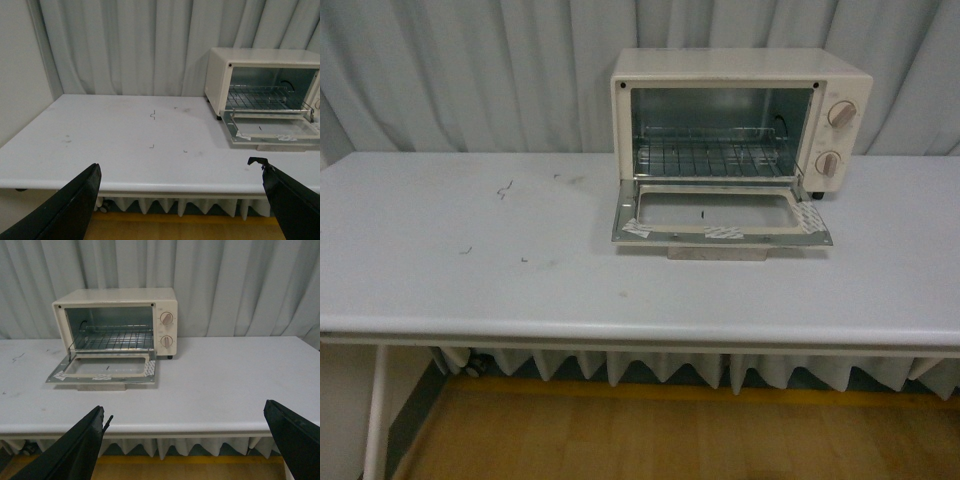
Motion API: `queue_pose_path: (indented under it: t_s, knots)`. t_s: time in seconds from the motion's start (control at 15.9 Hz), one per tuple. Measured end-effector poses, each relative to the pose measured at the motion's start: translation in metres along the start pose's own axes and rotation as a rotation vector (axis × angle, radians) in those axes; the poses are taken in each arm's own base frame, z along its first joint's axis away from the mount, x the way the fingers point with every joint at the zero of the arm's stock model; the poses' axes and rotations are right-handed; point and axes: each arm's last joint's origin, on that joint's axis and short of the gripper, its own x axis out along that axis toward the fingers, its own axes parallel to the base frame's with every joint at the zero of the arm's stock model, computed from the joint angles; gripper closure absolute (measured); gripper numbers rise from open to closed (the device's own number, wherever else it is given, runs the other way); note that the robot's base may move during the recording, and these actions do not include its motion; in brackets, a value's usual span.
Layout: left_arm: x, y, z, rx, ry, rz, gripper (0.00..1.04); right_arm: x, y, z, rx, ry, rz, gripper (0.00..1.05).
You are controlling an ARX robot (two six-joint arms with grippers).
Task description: Open oven
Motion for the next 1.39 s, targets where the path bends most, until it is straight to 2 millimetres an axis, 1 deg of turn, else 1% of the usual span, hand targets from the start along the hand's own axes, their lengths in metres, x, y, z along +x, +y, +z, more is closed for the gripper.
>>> queue_pose_path:
  t_s: [1.39]
  knots:
    - [0.0000, 0.0000, 0.0000, 0.002, 0.000, 0.000, 0.07, 0.0000, 0.0000, 0.0000, 0.000, 0.000, 0.000, 0.06]
